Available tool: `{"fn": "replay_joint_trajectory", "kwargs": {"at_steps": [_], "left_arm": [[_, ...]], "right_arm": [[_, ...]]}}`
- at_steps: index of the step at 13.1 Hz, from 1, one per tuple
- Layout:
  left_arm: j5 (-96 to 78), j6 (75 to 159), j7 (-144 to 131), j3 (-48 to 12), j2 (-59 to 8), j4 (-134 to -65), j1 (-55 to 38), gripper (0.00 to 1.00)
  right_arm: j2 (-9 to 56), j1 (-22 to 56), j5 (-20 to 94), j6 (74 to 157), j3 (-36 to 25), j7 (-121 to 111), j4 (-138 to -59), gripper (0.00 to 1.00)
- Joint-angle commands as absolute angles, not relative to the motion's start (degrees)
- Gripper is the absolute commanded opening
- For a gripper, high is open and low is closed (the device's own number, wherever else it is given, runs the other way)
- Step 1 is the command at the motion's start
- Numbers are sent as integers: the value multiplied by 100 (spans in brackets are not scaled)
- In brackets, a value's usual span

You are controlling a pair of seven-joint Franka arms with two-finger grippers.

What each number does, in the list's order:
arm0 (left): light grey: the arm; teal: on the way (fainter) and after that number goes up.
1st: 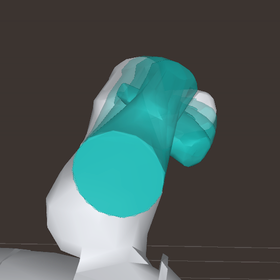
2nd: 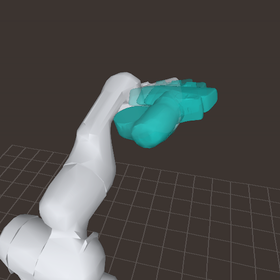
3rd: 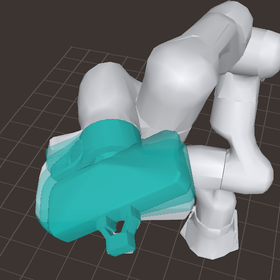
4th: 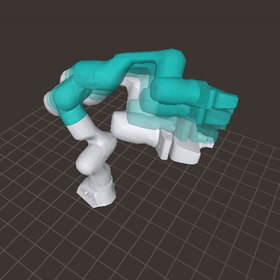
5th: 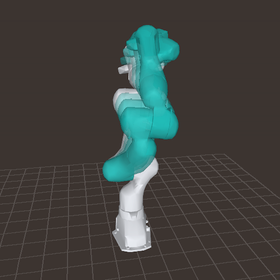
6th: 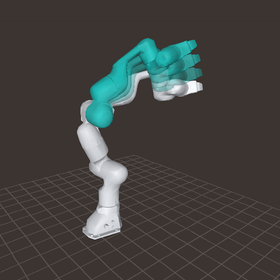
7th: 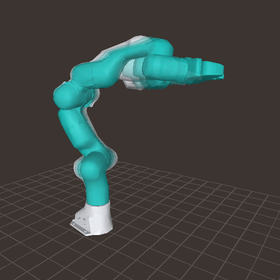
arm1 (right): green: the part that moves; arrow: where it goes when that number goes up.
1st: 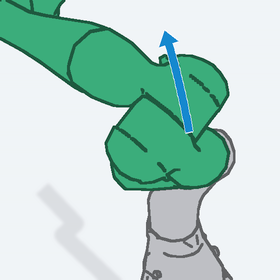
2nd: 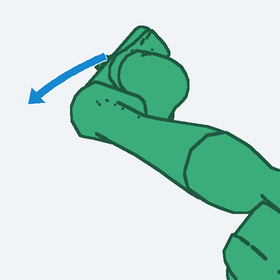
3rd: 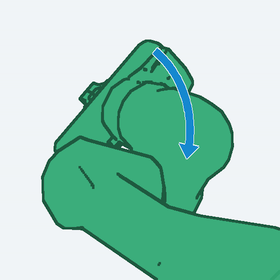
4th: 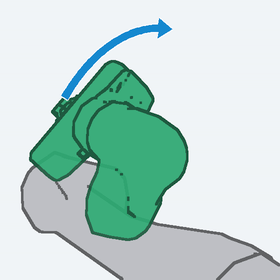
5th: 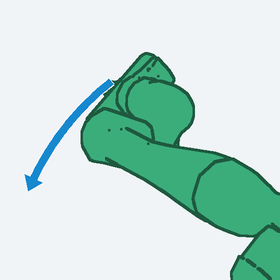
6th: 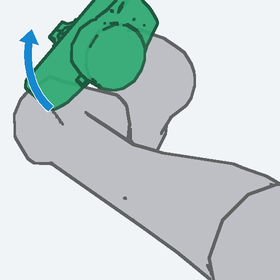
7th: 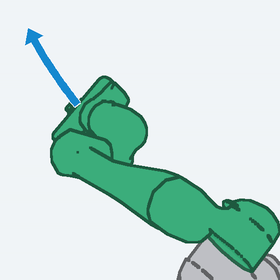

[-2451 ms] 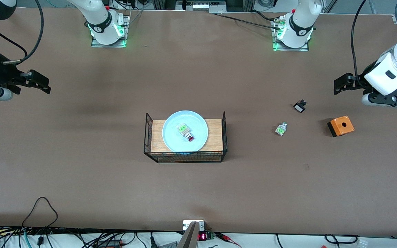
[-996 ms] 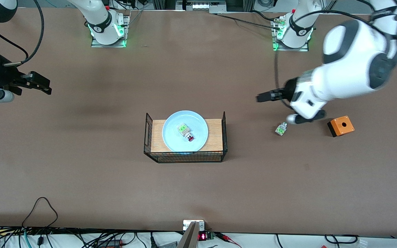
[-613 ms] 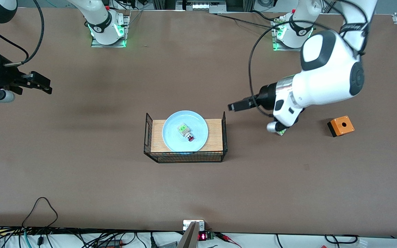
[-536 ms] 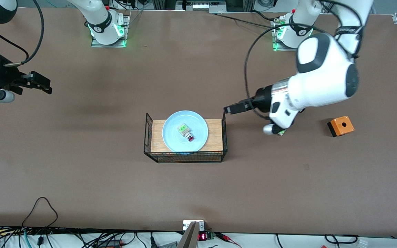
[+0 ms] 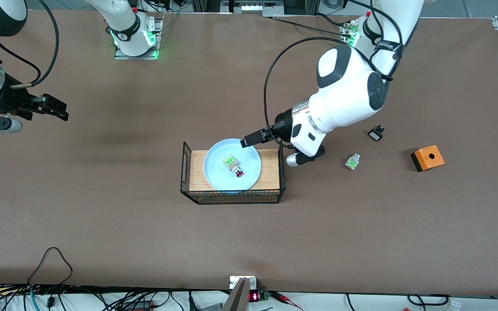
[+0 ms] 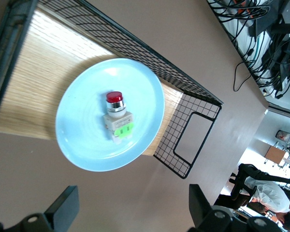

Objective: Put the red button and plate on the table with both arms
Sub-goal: 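Lower the left gripper and grasp the red button on the plate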

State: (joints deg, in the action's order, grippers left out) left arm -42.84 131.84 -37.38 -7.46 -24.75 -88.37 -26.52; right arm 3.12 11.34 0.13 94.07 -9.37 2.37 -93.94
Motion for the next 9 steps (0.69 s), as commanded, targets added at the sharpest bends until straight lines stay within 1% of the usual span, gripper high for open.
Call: {"fn": "replay_joint_trajectory", "kwargs": {"at_steps": [1, 3, 4, 6, 7, 9], "left_arm": [[-4343, 13526, -4426, -659, -2698, -8666, -2988, 100], [-4298, 13526, -4876, -633, -2829, -8596, -3084, 100], [-3959, 13500, -5078, -633, -3021, -8430, -3128, 100], [-2923, 13352, -5684, -659, -3347, -7913, -3173, 100], [-2535, 13107, -5869, -677, -3497, -7658, -3251, 100], [-2181, 12824, -6090, -624, -3778, -7183, -3419, 100]], "right_arm": [[158, 1107, 114, 9475, -940, 308, -9545, 100], [158, 1107, 114, 9466, -940, 308, -9536, 100], [167, 1107, 114, 9440, -940, 299, -9527, 100], [193, 1090, 114, 9431, -949, 299, -9510, 100], [202, 1090, 114, 9431, -949, 308, -9501, 100], [202, 1099, 114, 9439, -949, 299, -9492, 100]]}}
